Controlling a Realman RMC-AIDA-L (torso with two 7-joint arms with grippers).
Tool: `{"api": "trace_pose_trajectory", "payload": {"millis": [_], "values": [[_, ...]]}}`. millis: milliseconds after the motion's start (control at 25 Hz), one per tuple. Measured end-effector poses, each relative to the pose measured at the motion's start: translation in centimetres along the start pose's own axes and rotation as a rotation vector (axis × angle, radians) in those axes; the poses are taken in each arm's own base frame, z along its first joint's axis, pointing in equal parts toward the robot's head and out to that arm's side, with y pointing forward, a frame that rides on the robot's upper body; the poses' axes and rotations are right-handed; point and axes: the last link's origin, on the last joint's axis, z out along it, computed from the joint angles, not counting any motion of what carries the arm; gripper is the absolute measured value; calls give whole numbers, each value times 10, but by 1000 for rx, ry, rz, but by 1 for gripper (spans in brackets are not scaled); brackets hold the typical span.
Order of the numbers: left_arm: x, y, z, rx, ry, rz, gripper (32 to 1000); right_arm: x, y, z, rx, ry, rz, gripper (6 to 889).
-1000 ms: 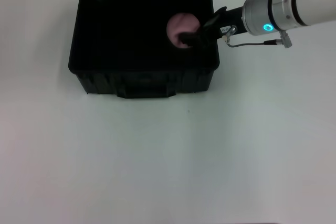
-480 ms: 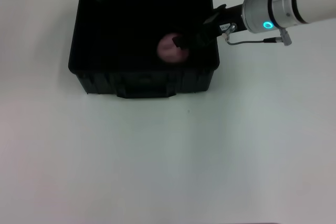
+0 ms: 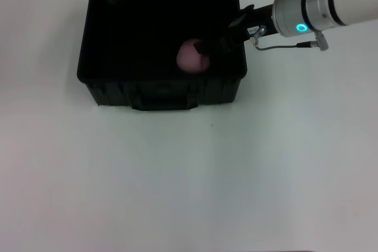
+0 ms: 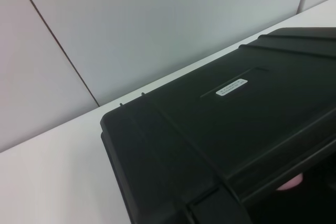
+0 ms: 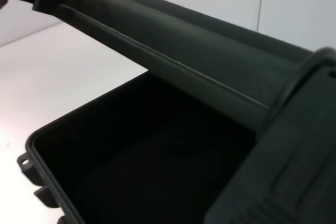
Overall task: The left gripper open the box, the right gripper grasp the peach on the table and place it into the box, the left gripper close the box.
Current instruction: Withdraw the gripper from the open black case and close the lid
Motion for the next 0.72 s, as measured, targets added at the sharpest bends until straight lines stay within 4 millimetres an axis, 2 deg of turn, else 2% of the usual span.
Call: {"api": "trace_pose_trajectory", "payload": {"millis": [360, 720], "values": [[-2, -1, 1, 2, -5, -4, 398, -10, 3, -6, -33, 8, 0, 866], [-3, -3, 1, 5, -11, -6, 398, -18, -2, -26, -3, 137, -4, 866]]}}
